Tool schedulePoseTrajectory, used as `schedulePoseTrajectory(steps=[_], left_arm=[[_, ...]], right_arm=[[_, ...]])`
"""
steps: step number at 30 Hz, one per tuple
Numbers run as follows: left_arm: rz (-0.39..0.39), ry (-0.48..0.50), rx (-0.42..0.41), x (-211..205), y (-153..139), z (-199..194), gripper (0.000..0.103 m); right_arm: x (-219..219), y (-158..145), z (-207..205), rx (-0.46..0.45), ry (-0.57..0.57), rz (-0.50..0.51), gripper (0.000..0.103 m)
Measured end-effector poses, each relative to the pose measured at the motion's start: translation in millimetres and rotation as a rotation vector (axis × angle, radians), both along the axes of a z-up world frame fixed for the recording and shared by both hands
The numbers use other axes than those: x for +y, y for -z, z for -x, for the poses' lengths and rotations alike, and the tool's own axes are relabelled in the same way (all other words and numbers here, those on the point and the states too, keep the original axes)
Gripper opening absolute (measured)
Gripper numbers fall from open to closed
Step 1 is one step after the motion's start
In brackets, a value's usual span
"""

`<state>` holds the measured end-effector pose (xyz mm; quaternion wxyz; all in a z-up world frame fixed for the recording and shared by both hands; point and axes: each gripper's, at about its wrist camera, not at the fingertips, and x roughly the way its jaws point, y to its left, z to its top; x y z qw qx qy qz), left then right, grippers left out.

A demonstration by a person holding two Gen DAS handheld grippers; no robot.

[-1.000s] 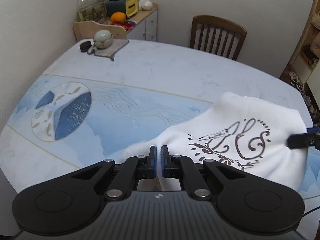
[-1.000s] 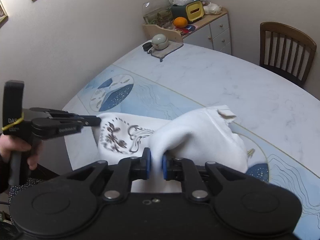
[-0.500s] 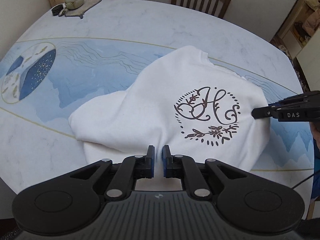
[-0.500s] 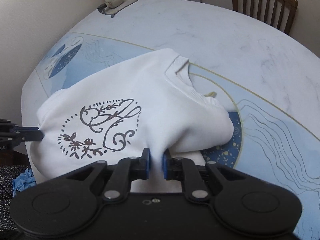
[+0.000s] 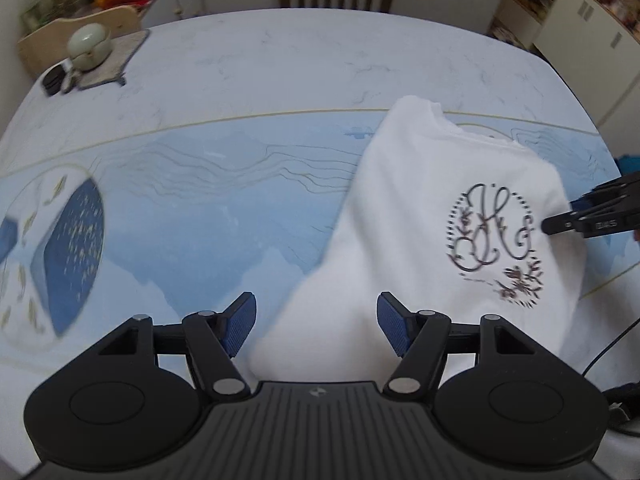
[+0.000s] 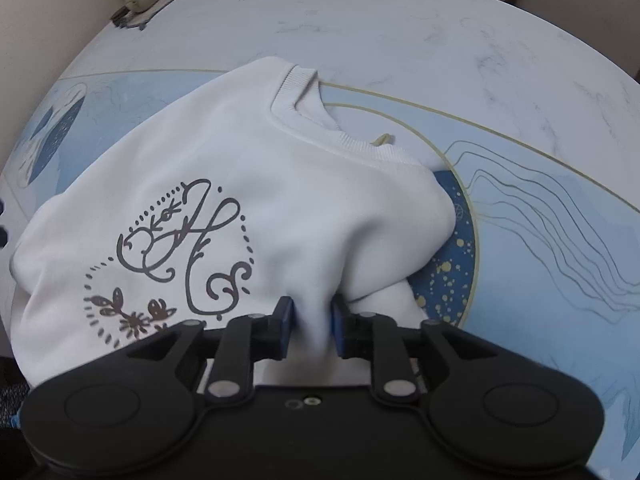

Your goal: Fold clothes

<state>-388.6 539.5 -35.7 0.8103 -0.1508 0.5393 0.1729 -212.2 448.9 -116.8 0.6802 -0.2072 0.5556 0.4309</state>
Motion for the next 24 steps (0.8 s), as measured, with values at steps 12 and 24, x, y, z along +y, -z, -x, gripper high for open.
schedulePoseTrajectory(steps=[12, 24], left_arm=[[0.249, 0.288, 0.027, 43.4, 51.1, -3.6, 0.066], [0.270, 0.257, 0.012, 26.3, 61.5, 8.0, 0.041]], right_arm=[[77.0, -61.1, 47.8, -0.088, 0.088, -0.045, 0.103], [209.7, 0.7, 63.1, -0.045, 0.043, 0.108, 0.103]])
